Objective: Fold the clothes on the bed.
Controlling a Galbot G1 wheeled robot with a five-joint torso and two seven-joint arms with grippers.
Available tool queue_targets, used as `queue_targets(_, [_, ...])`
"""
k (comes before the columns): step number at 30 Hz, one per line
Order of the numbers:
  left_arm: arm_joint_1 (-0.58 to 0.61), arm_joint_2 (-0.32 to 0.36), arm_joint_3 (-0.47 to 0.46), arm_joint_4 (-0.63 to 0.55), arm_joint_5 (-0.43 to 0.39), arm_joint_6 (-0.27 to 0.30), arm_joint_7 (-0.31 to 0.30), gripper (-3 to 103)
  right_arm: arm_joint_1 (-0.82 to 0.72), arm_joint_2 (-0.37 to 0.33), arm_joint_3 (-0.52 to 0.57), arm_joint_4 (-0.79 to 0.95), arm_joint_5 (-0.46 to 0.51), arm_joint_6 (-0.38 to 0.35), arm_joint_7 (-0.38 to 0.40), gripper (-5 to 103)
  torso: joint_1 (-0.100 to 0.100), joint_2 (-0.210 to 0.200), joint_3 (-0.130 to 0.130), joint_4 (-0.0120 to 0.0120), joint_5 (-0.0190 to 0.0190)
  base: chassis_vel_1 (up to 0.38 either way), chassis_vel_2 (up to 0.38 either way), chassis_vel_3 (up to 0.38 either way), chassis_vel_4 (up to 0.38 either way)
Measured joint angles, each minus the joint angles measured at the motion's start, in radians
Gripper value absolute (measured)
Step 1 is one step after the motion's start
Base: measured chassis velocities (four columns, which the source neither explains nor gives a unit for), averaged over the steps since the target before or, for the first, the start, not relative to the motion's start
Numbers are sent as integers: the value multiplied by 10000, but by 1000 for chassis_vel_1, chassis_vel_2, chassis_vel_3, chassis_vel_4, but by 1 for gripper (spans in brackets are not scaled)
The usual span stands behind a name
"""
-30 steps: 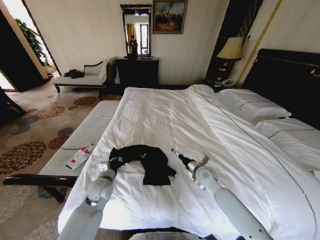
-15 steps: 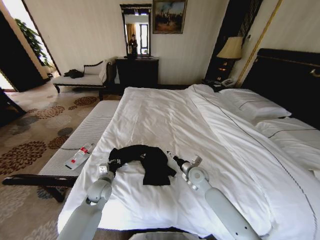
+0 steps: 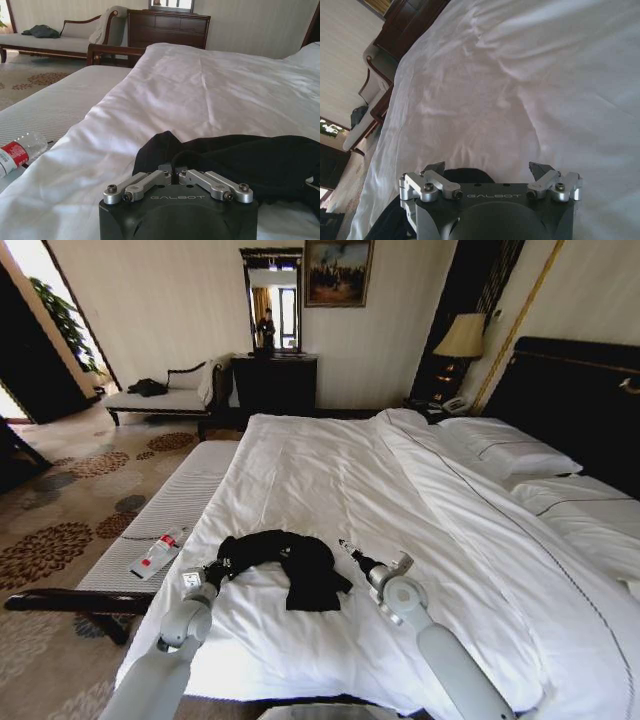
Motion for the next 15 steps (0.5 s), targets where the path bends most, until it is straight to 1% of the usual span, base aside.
queue_targets(1, [0,0,0,0,0,0,0,2,0,0,0,0,0,0,0,96,0,0,0,0,0,0,0,0,0])
queue_targets(2, [33,-28,-17,-5,29,-2,-1,2,-57,38,-125,188,27,-88,254,96,0,0,0,0,-1,0,0,0,0])
queue_targets(3, [39,-46,-20,-4,51,-5,-2,2,-82,61,-196,269,44,-118,331,87,0,0,0,0,-2,0,0,0,0])
queue_targets(4, [40,-89,-21,-2,93,-12,-3,2,-113,109,-305,355,54,-148,403,84,0,0,0,-1,-1,0,0,0,0])
queue_targets(6, [38,-120,-21,4,122,-14,-8,2,-122,160,-401,383,53,-156,428,84,1,0,0,-2,-1,0,0,0,0])
queue_targets(11, [36,-195,-21,24,201,-2,-45,2,137,403,-699,68,111,-160,403,77,0,0,0,-2,-1,0,0,0,0])
queue_targets(15, [22,-172,-37,62,221,14,-51,2,336,502,-811,-142,195,-158,382,76,0,0,0,-2,0,0,0,0,0])
